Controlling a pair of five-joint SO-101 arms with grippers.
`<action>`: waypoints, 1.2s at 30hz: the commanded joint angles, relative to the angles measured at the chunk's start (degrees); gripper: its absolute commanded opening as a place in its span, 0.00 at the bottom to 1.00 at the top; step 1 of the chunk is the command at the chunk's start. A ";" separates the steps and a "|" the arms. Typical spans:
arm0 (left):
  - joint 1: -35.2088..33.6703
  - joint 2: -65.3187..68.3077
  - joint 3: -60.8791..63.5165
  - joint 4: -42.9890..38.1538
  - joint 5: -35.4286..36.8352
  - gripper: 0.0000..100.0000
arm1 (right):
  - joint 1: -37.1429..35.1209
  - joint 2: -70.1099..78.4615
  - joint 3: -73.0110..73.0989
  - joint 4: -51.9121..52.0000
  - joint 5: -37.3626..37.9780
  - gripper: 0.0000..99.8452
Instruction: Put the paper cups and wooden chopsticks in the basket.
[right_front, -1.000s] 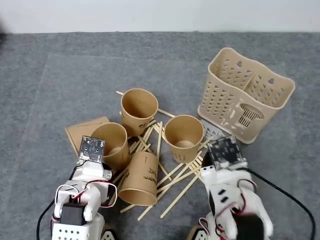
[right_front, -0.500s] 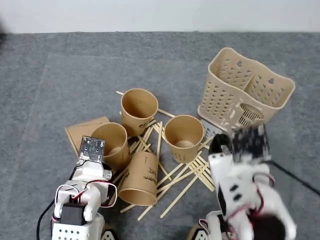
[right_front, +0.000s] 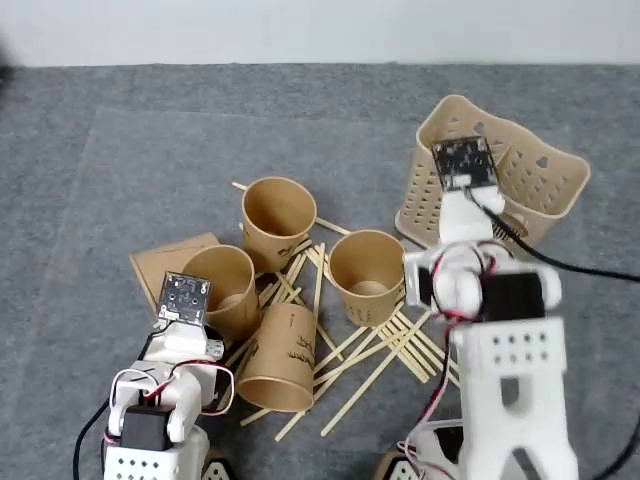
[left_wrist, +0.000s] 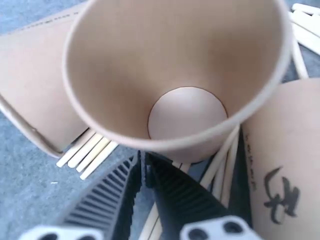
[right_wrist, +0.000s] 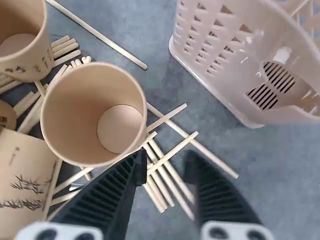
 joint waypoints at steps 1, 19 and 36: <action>-0.53 -0.97 -1.10 0.18 -0.62 0.02 | -2.59 3.30 -5.54 1.19 -1.58 0.19; -0.53 -0.97 -1.10 0.18 -0.62 0.02 | -5.41 19.30 -6.15 -2.51 -1.58 0.09; -0.53 -0.97 -1.10 0.18 -0.62 0.02 | -9.19 20.00 -15.91 -2.68 -5.80 0.13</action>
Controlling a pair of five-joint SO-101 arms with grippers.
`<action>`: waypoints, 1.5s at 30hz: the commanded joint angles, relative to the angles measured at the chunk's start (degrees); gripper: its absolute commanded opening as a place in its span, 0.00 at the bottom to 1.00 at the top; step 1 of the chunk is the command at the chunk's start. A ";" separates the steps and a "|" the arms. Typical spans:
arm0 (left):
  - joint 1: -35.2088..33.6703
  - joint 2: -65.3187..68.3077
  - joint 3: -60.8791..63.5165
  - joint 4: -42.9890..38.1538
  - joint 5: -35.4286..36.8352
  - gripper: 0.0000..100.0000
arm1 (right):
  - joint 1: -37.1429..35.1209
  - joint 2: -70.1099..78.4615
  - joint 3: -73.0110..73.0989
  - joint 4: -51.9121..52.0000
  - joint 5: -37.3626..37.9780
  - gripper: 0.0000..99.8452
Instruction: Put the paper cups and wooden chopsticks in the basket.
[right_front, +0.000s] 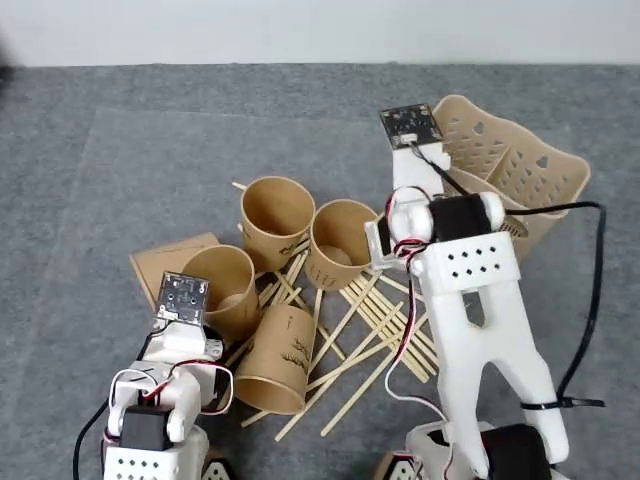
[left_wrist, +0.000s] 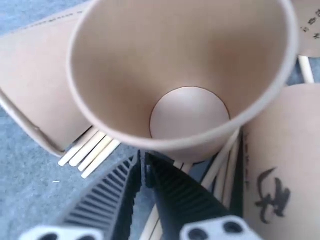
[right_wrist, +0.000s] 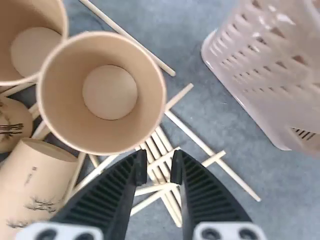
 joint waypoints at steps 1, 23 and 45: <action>0.00 -0.97 -1.10 0.18 -0.62 0.02 | -1.19 -0.22 -2.99 -1.45 -3.60 0.16; 0.00 -0.97 -1.10 0.18 -0.62 0.02 | -3.03 16.92 -3.34 -8.40 -7.38 0.06; 0.00 -0.97 -1.10 0.18 -0.62 0.02 | -9.19 16.92 -18.73 6.02 2.46 0.17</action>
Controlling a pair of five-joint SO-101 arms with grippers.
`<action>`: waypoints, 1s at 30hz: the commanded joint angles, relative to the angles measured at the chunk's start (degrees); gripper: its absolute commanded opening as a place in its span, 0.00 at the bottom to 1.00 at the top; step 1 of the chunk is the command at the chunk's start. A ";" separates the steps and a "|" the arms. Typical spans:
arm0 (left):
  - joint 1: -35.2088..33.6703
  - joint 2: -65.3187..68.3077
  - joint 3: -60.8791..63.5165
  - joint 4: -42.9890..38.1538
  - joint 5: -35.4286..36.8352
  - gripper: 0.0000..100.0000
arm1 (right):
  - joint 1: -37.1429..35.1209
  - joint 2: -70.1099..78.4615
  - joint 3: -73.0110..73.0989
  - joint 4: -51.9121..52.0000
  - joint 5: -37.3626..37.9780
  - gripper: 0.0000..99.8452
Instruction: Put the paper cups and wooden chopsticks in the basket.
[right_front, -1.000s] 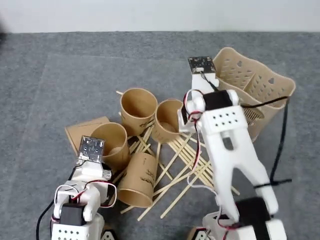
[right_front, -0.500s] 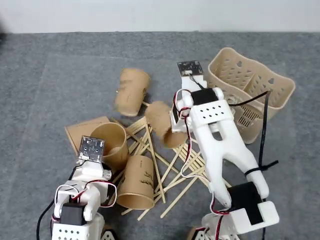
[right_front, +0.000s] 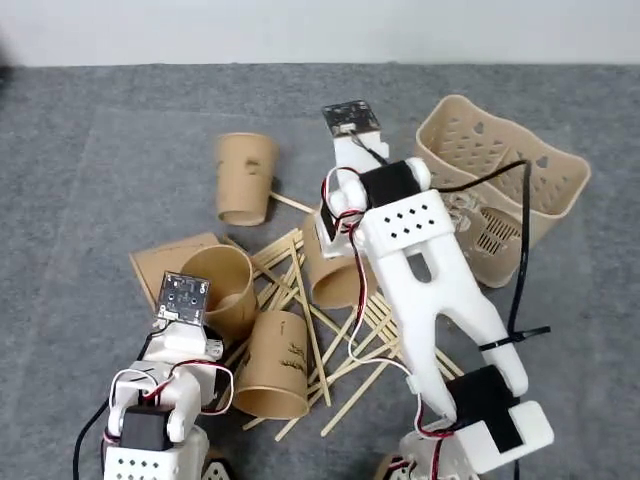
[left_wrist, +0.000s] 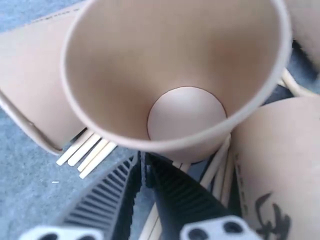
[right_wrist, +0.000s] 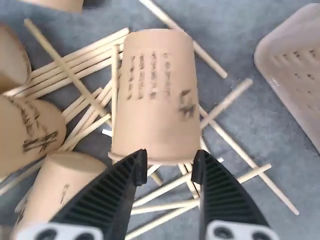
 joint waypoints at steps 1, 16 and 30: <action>-0.18 -0.97 -1.10 0.18 -0.62 0.02 | -0.22 -0.66 -3.78 1.89 10.90 0.17; -0.18 -0.97 -1.10 0.18 -0.62 0.02 | 0.31 -11.56 0.44 13.14 46.15 0.17; -0.18 -0.97 -1.10 0.18 -0.62 0.02 | 1.19 -42.77 44.84 -21.41 57.85 0.26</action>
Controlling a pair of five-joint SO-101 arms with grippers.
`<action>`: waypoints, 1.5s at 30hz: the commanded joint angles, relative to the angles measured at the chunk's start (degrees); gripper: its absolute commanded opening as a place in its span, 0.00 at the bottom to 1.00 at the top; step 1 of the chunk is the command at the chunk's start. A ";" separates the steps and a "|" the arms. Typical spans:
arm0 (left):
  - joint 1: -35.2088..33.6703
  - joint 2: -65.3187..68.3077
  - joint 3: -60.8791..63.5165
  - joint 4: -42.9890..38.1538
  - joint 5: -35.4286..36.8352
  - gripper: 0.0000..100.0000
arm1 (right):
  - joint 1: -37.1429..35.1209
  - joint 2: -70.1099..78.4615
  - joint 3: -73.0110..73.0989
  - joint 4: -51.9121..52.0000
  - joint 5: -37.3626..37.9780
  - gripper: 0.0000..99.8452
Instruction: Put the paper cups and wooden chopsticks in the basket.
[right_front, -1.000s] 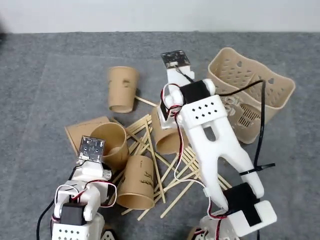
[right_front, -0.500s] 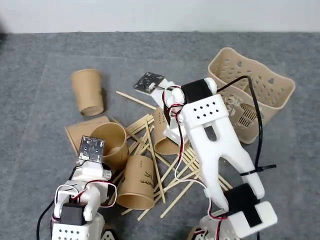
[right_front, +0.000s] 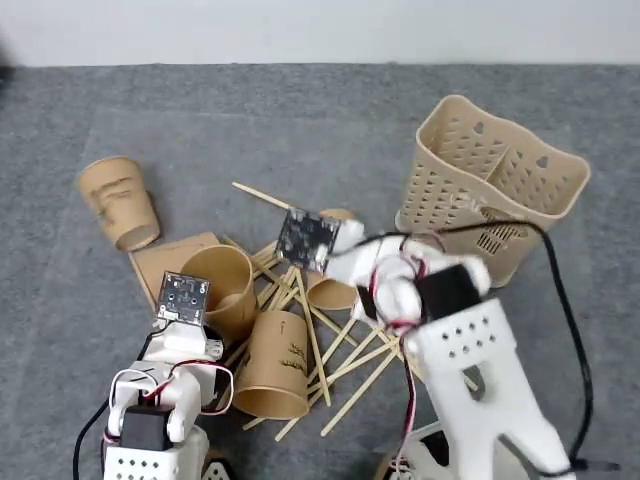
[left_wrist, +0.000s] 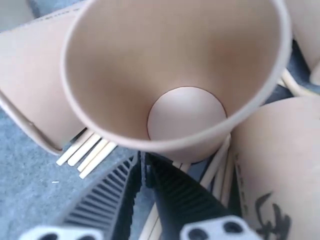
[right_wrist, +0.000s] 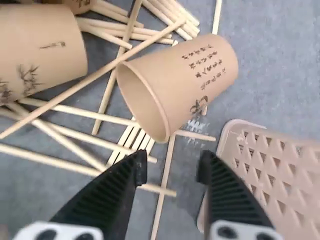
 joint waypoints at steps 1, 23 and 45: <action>-0.18 -0.97 -1.10 0.18 -0.62 0.02 | 0.66 -4.00 6.33 -7.87 0.70 0.27; -0.18 -0.97 -1.10 0.18 -0.62 0.02 | 0.22 1.98 22.86 -38.64 0.88 0.20; -0.18 -0.97 -1.10 0.18 -0.62 0.02 | 3.82 5.67 -12.13 -7.69 -9.85 0.01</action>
